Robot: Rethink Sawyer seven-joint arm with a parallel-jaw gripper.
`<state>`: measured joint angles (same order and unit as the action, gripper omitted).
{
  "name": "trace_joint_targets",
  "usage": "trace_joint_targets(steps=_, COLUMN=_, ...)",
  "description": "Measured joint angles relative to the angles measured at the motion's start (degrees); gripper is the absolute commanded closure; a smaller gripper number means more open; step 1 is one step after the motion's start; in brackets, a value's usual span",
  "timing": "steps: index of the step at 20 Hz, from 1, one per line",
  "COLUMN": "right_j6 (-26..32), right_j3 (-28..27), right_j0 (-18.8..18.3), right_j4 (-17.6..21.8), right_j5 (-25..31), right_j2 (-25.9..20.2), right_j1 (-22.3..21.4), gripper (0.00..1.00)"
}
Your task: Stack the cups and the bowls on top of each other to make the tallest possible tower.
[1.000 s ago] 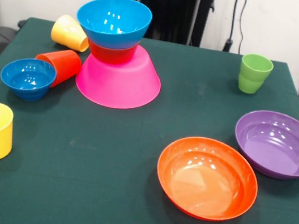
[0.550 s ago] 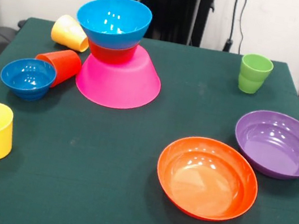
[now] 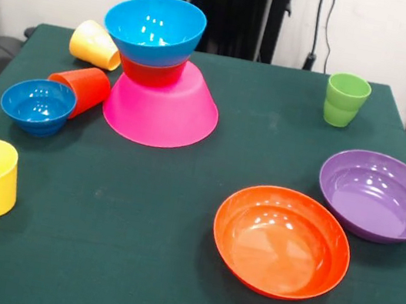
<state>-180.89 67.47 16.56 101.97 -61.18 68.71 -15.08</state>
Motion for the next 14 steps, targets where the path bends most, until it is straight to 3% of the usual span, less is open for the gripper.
trace_joint_targets(steps=7, right_j6=-0.39, right_j3=-8.96, right_j0=-4.75, right_j4=0.08, right_j5=-0.01, right_j2=0.07, right_j1=3.64, gripper=0.00)
trace_joint_targets(steps=14, right_j6=-0.39, right_j3=-14.32, right_j0=-7.40, right_j4=0.06, right_j5=-0.89, right_j2=0.07, right_j1=6.53, gripper=0.00)
